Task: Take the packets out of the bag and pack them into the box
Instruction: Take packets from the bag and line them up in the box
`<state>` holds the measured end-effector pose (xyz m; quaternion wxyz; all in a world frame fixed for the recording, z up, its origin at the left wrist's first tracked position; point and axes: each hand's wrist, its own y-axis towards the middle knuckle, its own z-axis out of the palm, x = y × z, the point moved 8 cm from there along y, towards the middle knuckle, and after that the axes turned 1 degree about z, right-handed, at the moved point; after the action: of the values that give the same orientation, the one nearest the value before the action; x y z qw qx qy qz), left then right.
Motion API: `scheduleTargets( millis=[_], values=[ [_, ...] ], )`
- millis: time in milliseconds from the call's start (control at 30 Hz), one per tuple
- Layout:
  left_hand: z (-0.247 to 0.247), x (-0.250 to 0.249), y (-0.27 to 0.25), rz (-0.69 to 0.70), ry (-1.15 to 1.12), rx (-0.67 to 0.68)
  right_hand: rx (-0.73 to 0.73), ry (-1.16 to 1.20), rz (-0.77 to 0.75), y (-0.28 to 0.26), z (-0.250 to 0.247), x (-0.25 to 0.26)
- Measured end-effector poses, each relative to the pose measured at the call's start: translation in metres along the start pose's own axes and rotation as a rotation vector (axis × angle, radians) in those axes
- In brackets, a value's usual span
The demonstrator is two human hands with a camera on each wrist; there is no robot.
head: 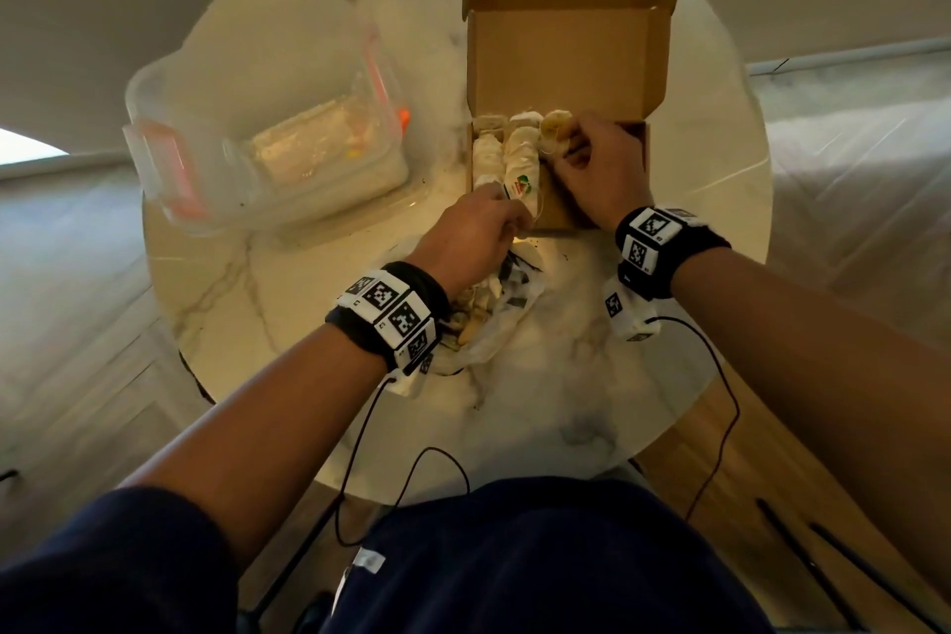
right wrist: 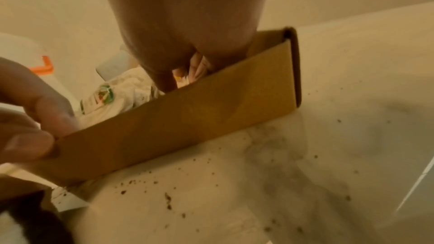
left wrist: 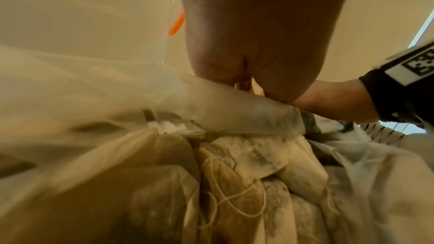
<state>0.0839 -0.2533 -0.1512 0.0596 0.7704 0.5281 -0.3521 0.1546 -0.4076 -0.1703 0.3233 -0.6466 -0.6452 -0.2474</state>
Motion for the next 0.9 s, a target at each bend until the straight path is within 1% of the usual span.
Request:
scheduleTargets(
  millis=[133, 300, 433, 533, 667, 733, 900],
  values=[
    [0.000, 0.001, -0.001, 0.004, -0.014, -0.013, -0.023, -0.062, -0.040, 0.001, 0.002, 0.002],
    [-0.006, 0.000, -0.005, 0.026, 0.000, -0.020, -0.018, -0.117, -0.036, -0.002, -0.003, 0.002],
    [-0.020, 0.001, -0.017, 0.057, -0.010, -0.093, -0.008, -0.122, -0.055, -0.008, -0.014, 0.010],
    [-0.035, 0.002, -0.033, 0.062, 0.003, -0.169, -0.010, -0.078, -0.087, -0.019, -0.020, 0.022],
    [-0.048, 0.007, -0.059, 0.044, 0.022, -0.225, 0.046, -0.006, -0.142, -0.041, -0.017, 0.045],
    [-0.049, 0.009, -0.074, 0.036, 0.036, -0.224, 0.070, 0.001, -0.178, -0.055, -0.012, 0.059],
    [-0.035, 0.018, -0.105, -0.007, 0.063, -0.144, 0.189, 0.073, -0.271, -0.091, 0.011, 0.089]
  ],
)
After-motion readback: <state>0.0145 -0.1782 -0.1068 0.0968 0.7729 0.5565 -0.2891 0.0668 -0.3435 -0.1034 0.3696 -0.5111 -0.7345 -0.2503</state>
